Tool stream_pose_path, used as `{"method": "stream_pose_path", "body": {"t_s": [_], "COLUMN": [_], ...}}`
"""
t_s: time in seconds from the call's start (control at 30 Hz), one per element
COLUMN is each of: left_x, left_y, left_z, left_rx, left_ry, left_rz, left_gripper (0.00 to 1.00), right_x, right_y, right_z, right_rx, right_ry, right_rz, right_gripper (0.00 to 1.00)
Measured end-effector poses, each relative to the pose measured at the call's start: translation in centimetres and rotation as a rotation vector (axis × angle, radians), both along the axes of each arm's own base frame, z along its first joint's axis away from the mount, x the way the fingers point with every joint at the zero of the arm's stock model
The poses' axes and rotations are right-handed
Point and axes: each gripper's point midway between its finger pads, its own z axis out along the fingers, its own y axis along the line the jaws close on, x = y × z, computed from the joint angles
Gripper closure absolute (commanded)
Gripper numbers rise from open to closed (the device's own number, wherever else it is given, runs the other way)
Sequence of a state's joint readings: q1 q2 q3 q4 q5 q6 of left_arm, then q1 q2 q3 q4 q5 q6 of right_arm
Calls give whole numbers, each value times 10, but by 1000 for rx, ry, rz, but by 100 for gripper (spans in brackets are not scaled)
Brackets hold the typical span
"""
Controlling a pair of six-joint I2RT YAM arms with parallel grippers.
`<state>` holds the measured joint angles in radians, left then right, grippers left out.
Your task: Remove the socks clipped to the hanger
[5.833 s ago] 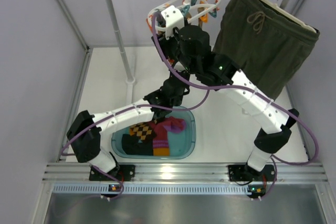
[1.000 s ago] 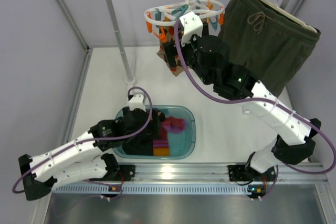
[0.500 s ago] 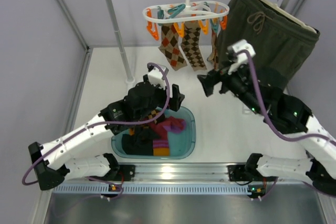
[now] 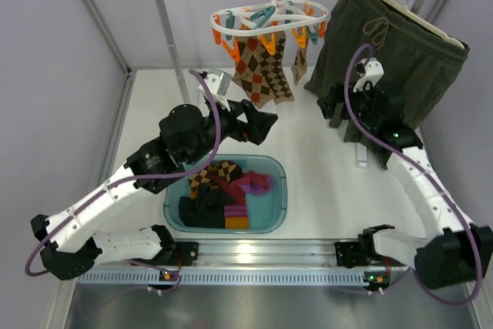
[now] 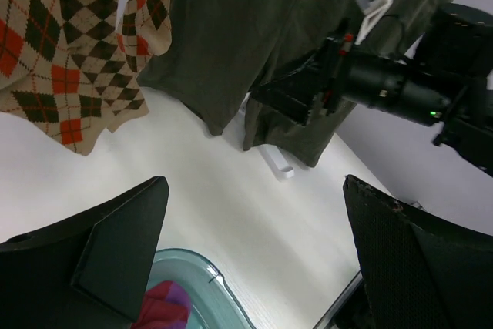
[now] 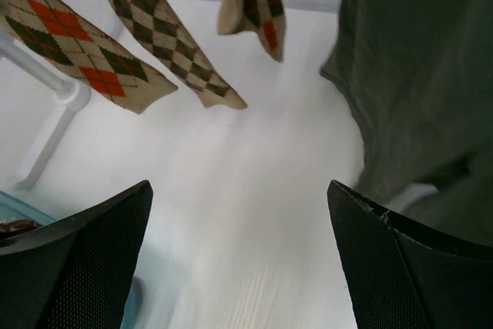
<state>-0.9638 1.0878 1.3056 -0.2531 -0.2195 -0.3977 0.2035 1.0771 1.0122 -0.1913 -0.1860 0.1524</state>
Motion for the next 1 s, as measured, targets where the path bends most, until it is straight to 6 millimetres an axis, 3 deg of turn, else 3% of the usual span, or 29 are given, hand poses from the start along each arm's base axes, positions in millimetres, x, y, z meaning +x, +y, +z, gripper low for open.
{"method": "stream_pose_path", "body": {"t_s": [0.17,0.47,0.73,0.77,0.83,0.87,0.93,1.0], "left_x": [-2,-22,-35,-36,-36,-36,-35,-35], "left_y": [0,4,19,20,21,21,21,22], "left_z": [2,-1,-10,-12,-19,-23,-30,-35], "left_rx": [-5,-11,-12,-7,7,16,35,53], "left_ry": [-3,-9,-14,-11,-2,3,13,21], "left_rz": [-11,-89,-104,-104,-104,-102,-99,-95], "left_gripper": [1,1,1,2,1,1,1,1], "right_x": [39,118,161,165,169,170,172,170], "right_y": [29,57,82,84,88,90,92,92], "right_z": [-7,-17,-4,-3,-4,-5,-7,-11], "right_rx": [52,117,175,184,195,199,212,227], "right_ry": [-58,-186,-282,-293,-311,-313,-323,-330], "right_rz": [128,195,264,270,284,288,297,295], "right_gripper": [7,16,24,27,54,76,89,95]}}
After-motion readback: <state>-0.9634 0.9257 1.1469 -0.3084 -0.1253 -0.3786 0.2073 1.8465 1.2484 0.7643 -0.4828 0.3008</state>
